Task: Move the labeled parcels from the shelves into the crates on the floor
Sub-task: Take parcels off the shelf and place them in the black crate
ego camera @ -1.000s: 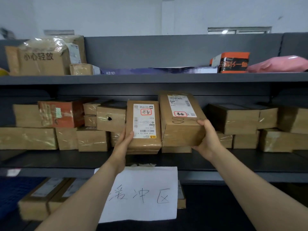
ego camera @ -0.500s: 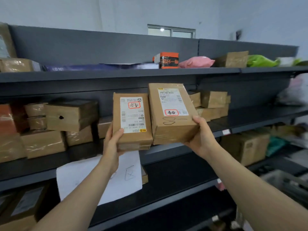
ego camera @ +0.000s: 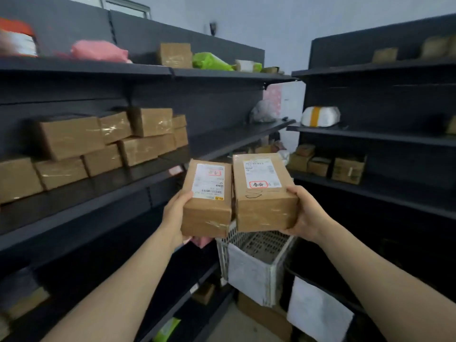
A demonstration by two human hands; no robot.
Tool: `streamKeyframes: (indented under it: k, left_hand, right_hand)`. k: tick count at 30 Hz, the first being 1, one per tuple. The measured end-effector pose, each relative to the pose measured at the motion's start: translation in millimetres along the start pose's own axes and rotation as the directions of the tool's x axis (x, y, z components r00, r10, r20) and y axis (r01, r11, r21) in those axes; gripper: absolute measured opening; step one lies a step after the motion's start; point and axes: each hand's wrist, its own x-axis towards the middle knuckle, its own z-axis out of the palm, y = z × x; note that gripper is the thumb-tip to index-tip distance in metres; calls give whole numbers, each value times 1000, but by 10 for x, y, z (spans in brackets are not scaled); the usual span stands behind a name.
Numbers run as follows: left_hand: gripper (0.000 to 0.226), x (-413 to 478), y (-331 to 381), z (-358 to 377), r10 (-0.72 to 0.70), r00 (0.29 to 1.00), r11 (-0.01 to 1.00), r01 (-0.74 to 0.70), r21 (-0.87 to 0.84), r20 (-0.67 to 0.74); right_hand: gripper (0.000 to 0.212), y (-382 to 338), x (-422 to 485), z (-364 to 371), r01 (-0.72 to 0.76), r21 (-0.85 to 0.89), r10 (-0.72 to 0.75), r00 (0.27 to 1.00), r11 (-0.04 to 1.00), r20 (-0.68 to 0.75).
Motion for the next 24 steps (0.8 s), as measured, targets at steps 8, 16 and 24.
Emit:
streamKeyframes:
  k: [8, 16, 24]
  left_hand:
    - [42, 459, -950, 1499, -50, 971, 996, 33, 79, 234]
    - [39, 1209, -1708, 2347, -261, 877, 932, 120, 343, 404]
    - [31, 2256, -2310, 3037, -444, 774, 832, 169, 529, 452]
  right_hand:
    - [59, -210, 379, -1803, 110, -37, -114, 982, 993, -151]
    - [57, -73, 1063, -2937, 9, -27, -21, 884, 1000, -468]
    - [70, 33, 1719, -3564, -93, -17, 62, 779, 996, -623]
